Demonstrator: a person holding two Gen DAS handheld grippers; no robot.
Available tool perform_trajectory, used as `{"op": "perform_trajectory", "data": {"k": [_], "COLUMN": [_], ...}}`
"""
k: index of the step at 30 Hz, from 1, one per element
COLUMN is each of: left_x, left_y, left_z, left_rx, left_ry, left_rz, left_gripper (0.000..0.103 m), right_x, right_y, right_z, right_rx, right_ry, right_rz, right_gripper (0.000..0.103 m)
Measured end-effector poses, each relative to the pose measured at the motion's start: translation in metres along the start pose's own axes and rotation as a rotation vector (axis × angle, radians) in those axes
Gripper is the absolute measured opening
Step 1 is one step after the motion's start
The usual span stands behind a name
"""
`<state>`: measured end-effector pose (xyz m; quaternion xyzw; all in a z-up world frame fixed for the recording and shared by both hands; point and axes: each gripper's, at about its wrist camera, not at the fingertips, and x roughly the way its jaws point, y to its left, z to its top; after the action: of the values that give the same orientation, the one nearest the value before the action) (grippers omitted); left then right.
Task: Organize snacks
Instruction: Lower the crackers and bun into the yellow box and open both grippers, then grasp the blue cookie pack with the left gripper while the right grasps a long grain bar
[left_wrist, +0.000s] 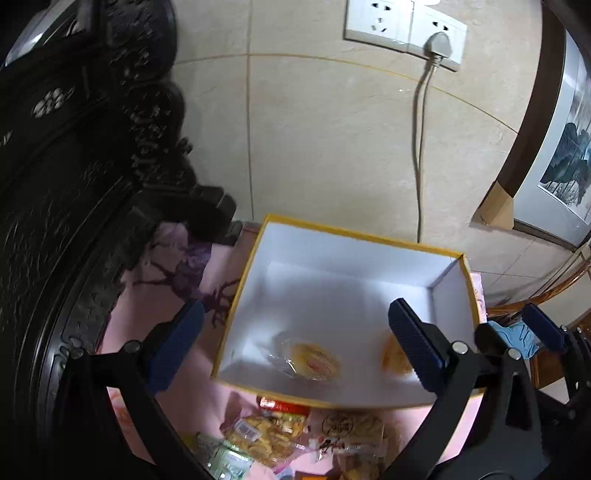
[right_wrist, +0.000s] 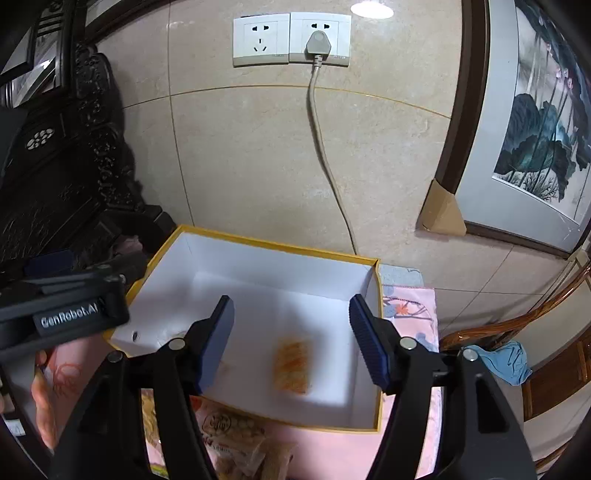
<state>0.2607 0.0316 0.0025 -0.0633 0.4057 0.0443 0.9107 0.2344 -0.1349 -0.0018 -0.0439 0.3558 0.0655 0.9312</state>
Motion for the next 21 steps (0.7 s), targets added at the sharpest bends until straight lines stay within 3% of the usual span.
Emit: {"op": "perform_trajectory", "data": {"k": [6, 12, 15, 17, 21], "left_x": [-0.016, -0.018, -0.019, -0.022, -0.030], "left_y": [0.027, 0.065, 0.081, 0.090, 0.103], "left_z": [-0.053, -0.145, -0.189, -0.214, -0.241], "left_rx": [0.010, -0.013, -0.038, -0.054, -0.074], "left_ry": [0.054, 0.190, 0.274, 0.316, 0.361], "left_rz": [0.004, 0.049, 0.056, 0.061, 0.060], "left_gripper": [0.101, 0.101, 0.101, 0.101, 0.101], "right_x": [-0.023, -0.016, 0.002, 0.006, 0.015], "right_y": [-0.006, -0.012, -0.008, 0.000, 0.003], "right_z": [-0.048, -0.142, -0.179, -0.186, -0.183], "right_rx": [-0.022, 0.021, 0.129, 0.133, 0.091], "right_ry": [0.071, 0.291, 0.393, 0.394, 0.314], "right_rz": [0.067, 0.119, 0.142, 0.122, 0.004], "right_gripper": [0.068, 0.068, 0.068, 0.068, 0.068]}}
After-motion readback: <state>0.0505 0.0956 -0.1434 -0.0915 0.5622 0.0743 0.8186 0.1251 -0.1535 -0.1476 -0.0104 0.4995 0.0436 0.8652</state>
